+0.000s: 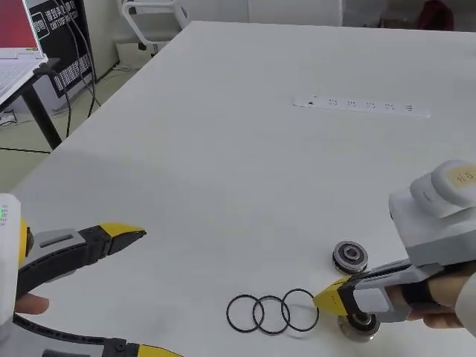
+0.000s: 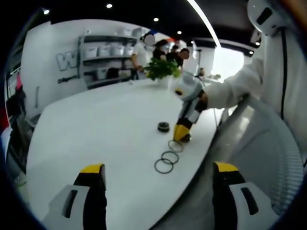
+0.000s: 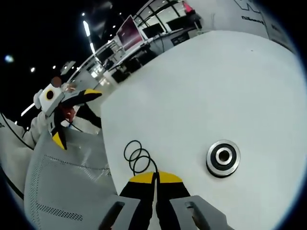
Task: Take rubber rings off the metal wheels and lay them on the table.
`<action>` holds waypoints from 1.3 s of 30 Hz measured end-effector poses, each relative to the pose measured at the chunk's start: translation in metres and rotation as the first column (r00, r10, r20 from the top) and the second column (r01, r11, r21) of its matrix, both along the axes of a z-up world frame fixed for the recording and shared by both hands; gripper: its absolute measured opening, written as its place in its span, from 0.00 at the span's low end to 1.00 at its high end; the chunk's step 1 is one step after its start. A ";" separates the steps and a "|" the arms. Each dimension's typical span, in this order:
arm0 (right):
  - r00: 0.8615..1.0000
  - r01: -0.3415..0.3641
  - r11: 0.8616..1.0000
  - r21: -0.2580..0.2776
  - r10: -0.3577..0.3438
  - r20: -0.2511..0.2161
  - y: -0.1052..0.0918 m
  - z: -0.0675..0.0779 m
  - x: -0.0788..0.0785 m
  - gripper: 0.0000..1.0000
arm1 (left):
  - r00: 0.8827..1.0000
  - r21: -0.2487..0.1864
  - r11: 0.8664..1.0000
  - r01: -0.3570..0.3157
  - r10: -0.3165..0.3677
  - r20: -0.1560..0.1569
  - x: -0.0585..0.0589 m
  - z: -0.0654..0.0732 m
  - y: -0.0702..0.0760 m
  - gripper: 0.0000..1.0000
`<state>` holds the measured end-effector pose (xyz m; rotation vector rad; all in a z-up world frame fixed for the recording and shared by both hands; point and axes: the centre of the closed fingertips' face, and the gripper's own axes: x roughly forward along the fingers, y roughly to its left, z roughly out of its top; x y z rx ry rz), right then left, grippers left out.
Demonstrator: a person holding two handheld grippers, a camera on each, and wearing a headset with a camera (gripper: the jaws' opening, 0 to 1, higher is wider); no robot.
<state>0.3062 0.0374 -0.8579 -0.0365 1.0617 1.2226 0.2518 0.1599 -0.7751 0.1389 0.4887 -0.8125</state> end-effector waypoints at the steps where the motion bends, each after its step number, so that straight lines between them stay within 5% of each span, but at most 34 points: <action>1: 1.000 -0.001 1.000 0.000 0.001 0.001 0.000 0.000 0.000 0.00 | 1.000 0.003 1.000 0.006 -0.006 0.000 -0.001 0.000 -0.001 0.93; 15: 1.000 -0.017 1.000 -0.004 0.017 0.002 0.002 -0.002 -0.001 0.00 | 1.000 0.014 1.000 0.001 -0.001 -0.006 -0.001 -0.002 0.000 0.93; 23: 0.998 -0.036 0.999 -0.024 0.037 0.043 0.000 0.000 0.000 0.04 | 1.000 0.021 1.000 -0.002 0.003 -0.006 -0.001 -0.002 0.002 0.93; 39: 0.996 0.009 1.000 0.011 -0.011 0.093 -0.024 0.023 0.013 0.07 | 1.000 0.039 0.999 0.018 -0.018 0.002 0.003 0.001 0.001 0.93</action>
